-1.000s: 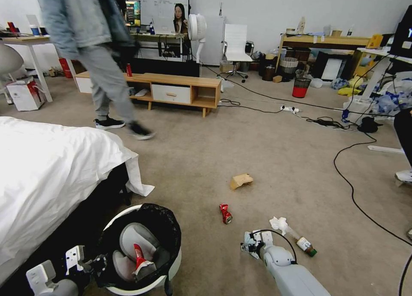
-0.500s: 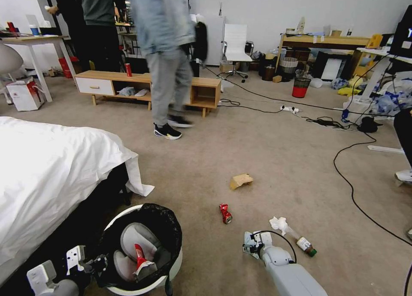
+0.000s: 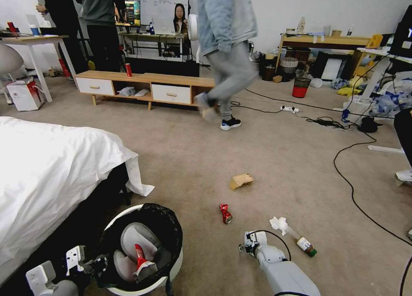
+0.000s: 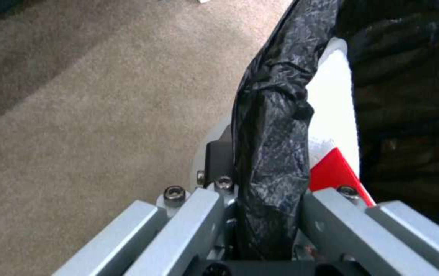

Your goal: Pick up the trash bin, then pick up the garbage from the floor and place it into the trash bin.

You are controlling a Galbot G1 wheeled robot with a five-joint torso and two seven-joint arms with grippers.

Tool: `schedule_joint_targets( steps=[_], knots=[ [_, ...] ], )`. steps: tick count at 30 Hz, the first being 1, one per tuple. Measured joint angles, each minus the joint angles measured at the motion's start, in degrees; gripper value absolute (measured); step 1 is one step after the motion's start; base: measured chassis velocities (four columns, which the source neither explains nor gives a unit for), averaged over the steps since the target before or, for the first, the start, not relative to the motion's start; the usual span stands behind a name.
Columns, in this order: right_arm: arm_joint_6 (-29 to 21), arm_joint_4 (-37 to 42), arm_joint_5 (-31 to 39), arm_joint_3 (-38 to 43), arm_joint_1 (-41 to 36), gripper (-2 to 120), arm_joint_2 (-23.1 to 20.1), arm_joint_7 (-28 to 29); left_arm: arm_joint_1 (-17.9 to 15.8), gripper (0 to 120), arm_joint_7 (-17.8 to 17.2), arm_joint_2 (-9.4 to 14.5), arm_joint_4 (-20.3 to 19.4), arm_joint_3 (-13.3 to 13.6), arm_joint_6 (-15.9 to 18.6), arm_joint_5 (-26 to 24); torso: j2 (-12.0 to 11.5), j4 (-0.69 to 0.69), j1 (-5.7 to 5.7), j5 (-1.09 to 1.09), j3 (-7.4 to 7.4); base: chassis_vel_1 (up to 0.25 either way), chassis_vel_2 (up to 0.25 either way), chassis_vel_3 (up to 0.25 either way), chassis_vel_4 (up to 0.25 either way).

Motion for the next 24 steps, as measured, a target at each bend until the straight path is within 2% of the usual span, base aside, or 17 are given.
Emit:
schedule_joint_targets(
  steps=[8, 24],
  knots=[
    [-0.3, -3.5, -3.0, 2.7, 1.2, 100, 0.9, 0.5, 0.2, 1, 0.2, 0.1, 0.0, 0.0, 0.0, 0.0, 0.0, -0.01, 0.00, -0.01, 0.00, 0.000, 0.000, 0.000, 0.000],
    [-1.5, -5.9, -4.6, 4.0, 2.3, 100, 2.2, -0.1, 0.8, 1, 0.5, 0.1, -0.4, -0.5, 0.0, 0.0, 0.0, -0.01, 0.00, -0.01, 0.00, 0.000, 0.000, 0.000, 0.000]
  ],
)
